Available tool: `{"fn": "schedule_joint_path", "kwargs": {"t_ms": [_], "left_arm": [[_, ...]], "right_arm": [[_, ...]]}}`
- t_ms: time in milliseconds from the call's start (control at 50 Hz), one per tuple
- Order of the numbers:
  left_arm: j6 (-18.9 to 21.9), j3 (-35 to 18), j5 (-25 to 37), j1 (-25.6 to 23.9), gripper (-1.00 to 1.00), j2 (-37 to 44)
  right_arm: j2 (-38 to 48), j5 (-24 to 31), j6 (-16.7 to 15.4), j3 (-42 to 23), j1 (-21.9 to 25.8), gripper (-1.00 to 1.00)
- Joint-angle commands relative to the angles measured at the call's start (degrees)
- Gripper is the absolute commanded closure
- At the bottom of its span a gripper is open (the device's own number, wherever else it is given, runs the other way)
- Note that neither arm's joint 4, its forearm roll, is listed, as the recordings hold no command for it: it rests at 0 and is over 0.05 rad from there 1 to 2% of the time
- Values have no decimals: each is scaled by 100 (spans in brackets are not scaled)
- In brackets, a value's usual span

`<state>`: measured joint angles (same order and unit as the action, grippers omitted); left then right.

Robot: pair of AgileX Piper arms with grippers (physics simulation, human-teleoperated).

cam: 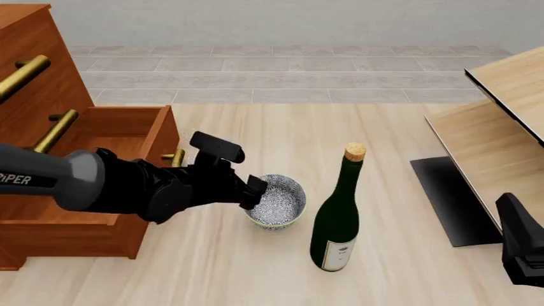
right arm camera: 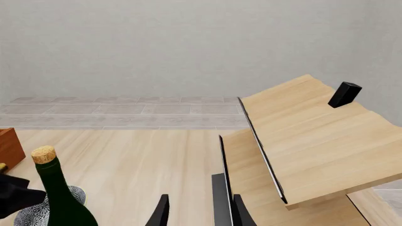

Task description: Put the bowl on top of the cabinet.

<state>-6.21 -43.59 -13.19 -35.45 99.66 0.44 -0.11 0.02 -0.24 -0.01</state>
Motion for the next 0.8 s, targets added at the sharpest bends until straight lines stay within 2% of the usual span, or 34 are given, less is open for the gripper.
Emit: {"fn": "schedule_joint_path", "kwargs": {"t_ms": [20,800], "left_arm": [[17,-54,-71,39,-100,174],[-5,-120,-272,-57,-100,534]], "right_arm": [[-1,0,1,0,-1,-100],[0,0,0,0,0,-100]]}}
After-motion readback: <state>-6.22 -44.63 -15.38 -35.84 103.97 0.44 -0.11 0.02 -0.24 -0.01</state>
